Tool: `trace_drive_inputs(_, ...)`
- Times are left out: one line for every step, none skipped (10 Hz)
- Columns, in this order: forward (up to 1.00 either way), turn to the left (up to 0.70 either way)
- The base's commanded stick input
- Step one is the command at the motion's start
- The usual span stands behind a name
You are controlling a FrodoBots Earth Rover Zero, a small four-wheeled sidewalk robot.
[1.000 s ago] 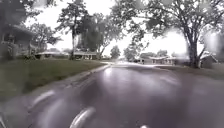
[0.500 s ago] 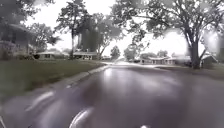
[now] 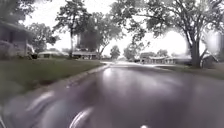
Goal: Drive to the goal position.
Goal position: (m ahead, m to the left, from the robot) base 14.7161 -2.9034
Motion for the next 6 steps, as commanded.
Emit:
trace_drive_inputs(0.5, 0.0)
trace_drive_inputs(0.5, 0.0)
trace_drive_inputs(0.5, 0.0)
trace_drive_inputs(0.5, 0.0)
trace_drive_inputs(0.5, 0.0)
trace_drive_inputs(0.5, 0.0)
